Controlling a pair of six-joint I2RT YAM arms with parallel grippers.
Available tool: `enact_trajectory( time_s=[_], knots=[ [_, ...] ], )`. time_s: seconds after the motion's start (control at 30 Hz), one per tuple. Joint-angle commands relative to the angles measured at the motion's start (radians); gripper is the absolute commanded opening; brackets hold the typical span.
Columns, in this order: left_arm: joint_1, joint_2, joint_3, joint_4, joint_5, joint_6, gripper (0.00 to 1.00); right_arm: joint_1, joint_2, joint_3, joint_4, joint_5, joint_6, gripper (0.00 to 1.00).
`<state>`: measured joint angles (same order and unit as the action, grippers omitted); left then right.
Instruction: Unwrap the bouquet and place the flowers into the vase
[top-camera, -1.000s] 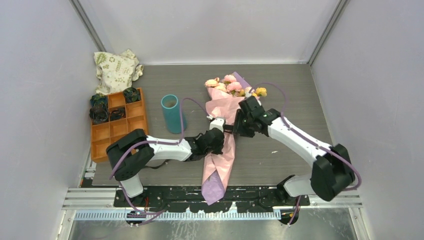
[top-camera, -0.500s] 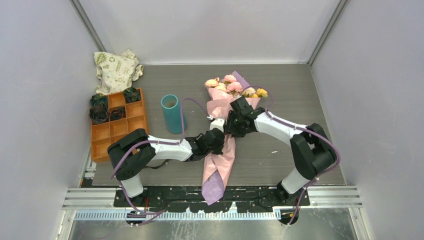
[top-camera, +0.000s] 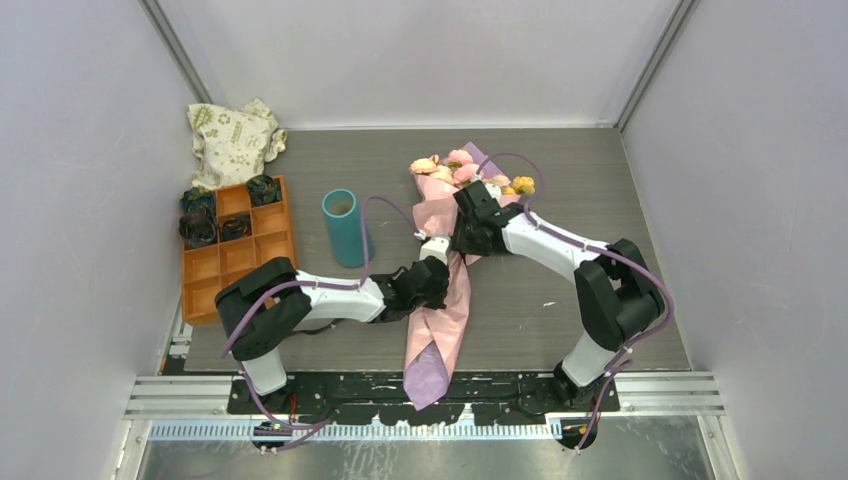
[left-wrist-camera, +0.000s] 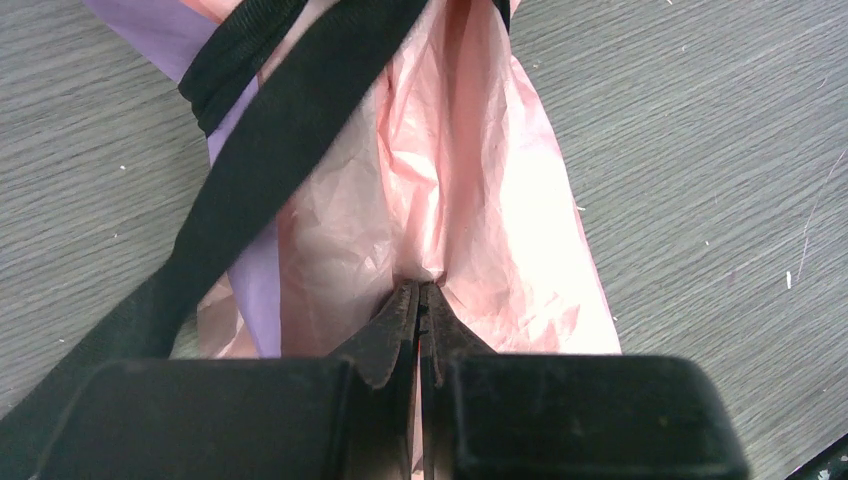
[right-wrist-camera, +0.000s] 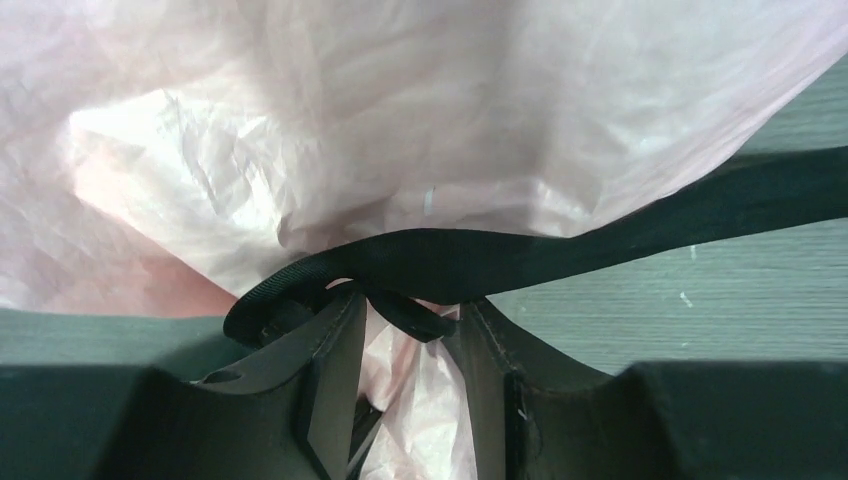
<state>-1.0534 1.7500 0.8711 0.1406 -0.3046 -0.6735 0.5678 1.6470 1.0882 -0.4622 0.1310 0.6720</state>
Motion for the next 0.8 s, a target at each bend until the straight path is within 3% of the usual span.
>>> enact_trajectory(
  time_s=[0.0,0.2,0.3,0.43,0.77],
  knots=[
    [0.006,0.021,-0.011,-0.052,-0.025,0.011,0.02,0.003,0.02,0.071,-0.016,0.114,-0.04,0.45],
    [0.006,0.027,-0.009,-0.052,-0.025,0.012,0.02,0.002,0.051,0.053,0.009,0.087,-0.039,0.36],
    [0.006,0.032,-0.007,-0.052,-0.025,0.012,0.02,0.002,0.06,0.044,0.019,0.082,-0.037,0.21],
    [0.006,0.038,-0.008,-0.053,-0.025,0.01,0.02,0.002,0.031,0.044,-0.002,0.124,-0.033,0.09],
    [0.006,0.068,-0.008,-0.037,-0.015,0.005,0.02,0.002,-0.184,0.129,-0.151,0.291,-0.087,0.03]
  ],
)
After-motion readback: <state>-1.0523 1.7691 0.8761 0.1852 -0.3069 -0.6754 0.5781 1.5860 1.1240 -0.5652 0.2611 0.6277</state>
